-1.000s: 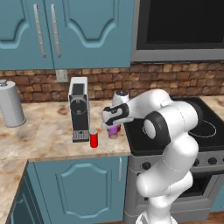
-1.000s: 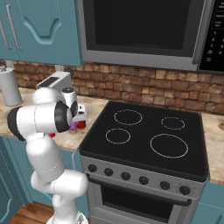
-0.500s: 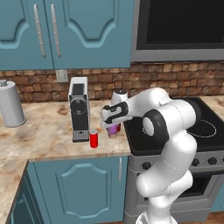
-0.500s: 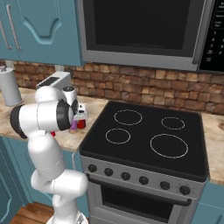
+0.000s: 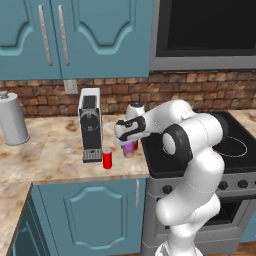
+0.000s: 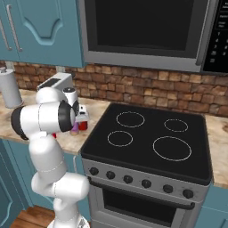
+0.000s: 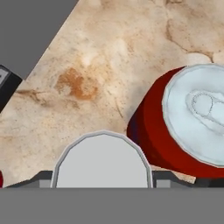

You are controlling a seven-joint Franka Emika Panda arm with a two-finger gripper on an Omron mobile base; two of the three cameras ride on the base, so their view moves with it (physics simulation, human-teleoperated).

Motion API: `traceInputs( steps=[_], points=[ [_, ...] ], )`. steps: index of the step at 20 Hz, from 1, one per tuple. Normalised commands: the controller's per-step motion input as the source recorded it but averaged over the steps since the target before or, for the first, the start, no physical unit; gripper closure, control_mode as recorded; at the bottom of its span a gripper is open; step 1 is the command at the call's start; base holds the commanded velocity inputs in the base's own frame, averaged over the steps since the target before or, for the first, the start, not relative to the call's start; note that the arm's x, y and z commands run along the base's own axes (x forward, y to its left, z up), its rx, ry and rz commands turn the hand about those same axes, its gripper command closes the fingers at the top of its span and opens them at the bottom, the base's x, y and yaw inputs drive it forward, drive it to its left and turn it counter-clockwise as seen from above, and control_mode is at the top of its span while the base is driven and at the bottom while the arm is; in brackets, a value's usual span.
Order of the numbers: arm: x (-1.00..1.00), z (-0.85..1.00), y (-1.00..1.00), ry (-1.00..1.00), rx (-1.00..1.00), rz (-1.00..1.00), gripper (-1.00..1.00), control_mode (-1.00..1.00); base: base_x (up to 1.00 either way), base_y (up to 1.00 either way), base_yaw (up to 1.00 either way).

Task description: Four empty soda cans are scattered around the kitchen. Gather all the cans and cluster them next to the stove for recycling.

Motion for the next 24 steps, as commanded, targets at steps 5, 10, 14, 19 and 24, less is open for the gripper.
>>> traceInputs(
  steps=[5,10,14,19,24],
  points=[
    [-0.07,-0.07,-0.04,-0.01,0.00,-0.01,-1.00,-1.00,0.00,0.00,0.00],
    [-0.32,-0.08,-0.04,0.00,0.00,-0.01,-1.00,-1.00,0.00,0.00,0.00],
    [-0.47,-0.02,-0.02,0.00,0.00,-0.01,-1.00,-1.00,0.00,0.00,0.00],
    [-0.30,0.11,-0.13,-0.01,0.00,-0.03,-1.00,-1.00,0.00,0.00,0.00],
    [-0.28,0.18,-0.18,-0.01,0.00,-0.05,-1.00,-1.00,0.00,0.00,0.00]
  ],
)
